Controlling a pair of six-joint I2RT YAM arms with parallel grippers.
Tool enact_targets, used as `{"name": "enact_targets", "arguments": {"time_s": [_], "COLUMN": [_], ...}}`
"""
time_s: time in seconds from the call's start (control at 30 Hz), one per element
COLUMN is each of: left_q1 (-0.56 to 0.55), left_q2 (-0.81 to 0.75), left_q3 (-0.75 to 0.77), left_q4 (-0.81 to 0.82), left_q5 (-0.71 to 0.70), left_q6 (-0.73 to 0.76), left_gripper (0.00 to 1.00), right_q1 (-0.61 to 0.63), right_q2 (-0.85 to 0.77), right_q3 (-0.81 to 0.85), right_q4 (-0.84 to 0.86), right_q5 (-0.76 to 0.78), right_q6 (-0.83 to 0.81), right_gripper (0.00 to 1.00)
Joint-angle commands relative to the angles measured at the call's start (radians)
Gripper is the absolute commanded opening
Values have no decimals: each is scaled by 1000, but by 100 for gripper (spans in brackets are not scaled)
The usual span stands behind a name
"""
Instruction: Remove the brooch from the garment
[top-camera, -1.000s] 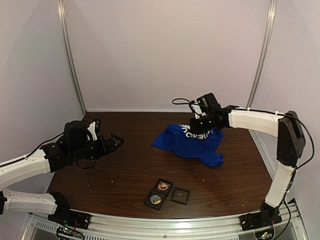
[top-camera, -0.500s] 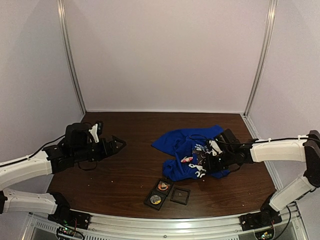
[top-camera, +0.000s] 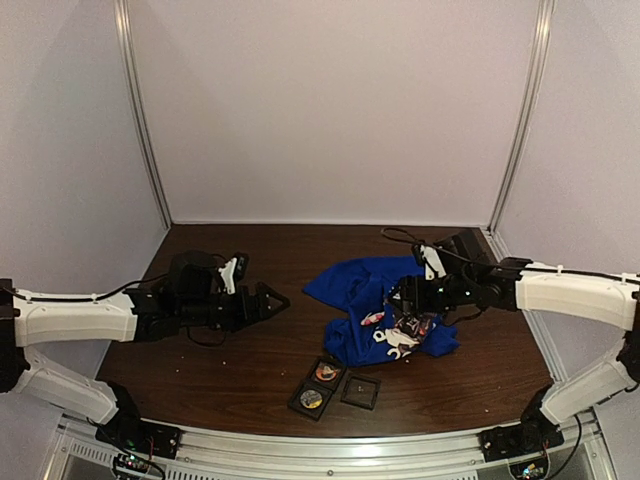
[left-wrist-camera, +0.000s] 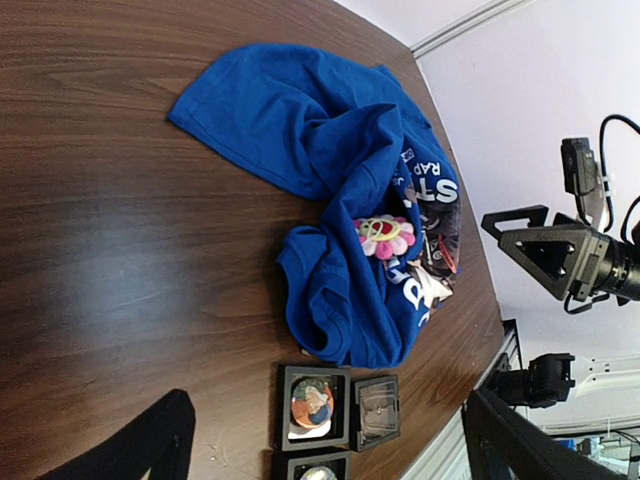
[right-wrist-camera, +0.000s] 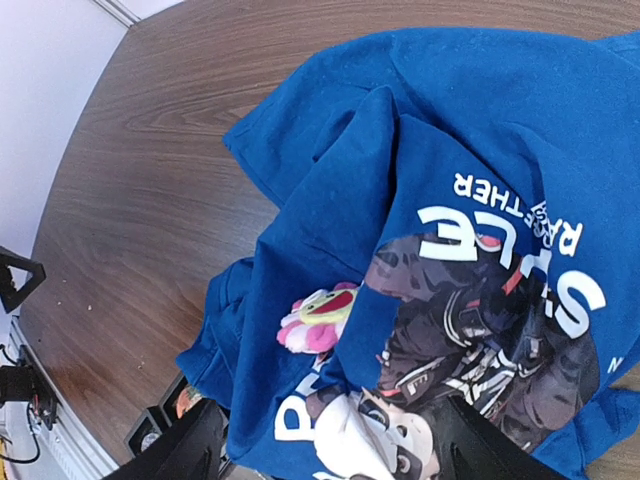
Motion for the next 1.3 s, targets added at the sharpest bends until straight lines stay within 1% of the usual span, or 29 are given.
{"name": "enact_targets", "arguments": {"time_s": [0.0,0.1,0.23,0.37,0.4,0.47,0.57,0.67,0.77,0.87,0.93,1.0,1.03,1.07,1.13,1.2,1.27], "left_q1": [-50,-74,-84,-84,-84,-84,-84,-83,-85,-94,-105,-116,-120,-124,-125,-125,-125], "left_q2": [51,73,86,83,82,84,90,117,155,202,243,293,309,321,331,330,324], "left_q3": [70,92,103,105,102,101,102,129,169,207,247,288,302,308,305,296,286], "left_q4": [94,96,81,63,63,68,83,87,90,104,88,76,70,70,84,89,81], "left_q5": [13,15,19,15,14,15,21,39,69,96,107,112,111,110,109,96,83], "left_q6": [-24,-13,7,15,17,20,44,82,110,145,164,176,176,173,162,157,157], "left_gripper": [95,95,95,95,95,95,95,92,88,83,78,76,75,75,75,74,75], "right_q1": [11,12,12,12,12,12,12,12,13,14,16,18,19,19,19,20,19], "right_q2": [93,157,243,310,314,317,298,277,271,270,263,245,233,221,200,194,208], "right_q3": [55,80,95,108,102,89,66,45,32,16,9,12,16,20,27,38,56], "right_q4": [-26,-13,16,24,40,81,168,269,374,463,490,458,418,374,274,173,84], "right_q5": [111,164,207,196,179,134,34,-67,-165,-262,-285,-224,-173,-106,20,124,194], "right_q6": [-5,4,26,63,67,72,76,86,100,117,130,134,133,134,130,115,96], "right_gripper": [78,81,81,78,76,63,37,15,0,0,0,0,0,2,15,31,42]}}
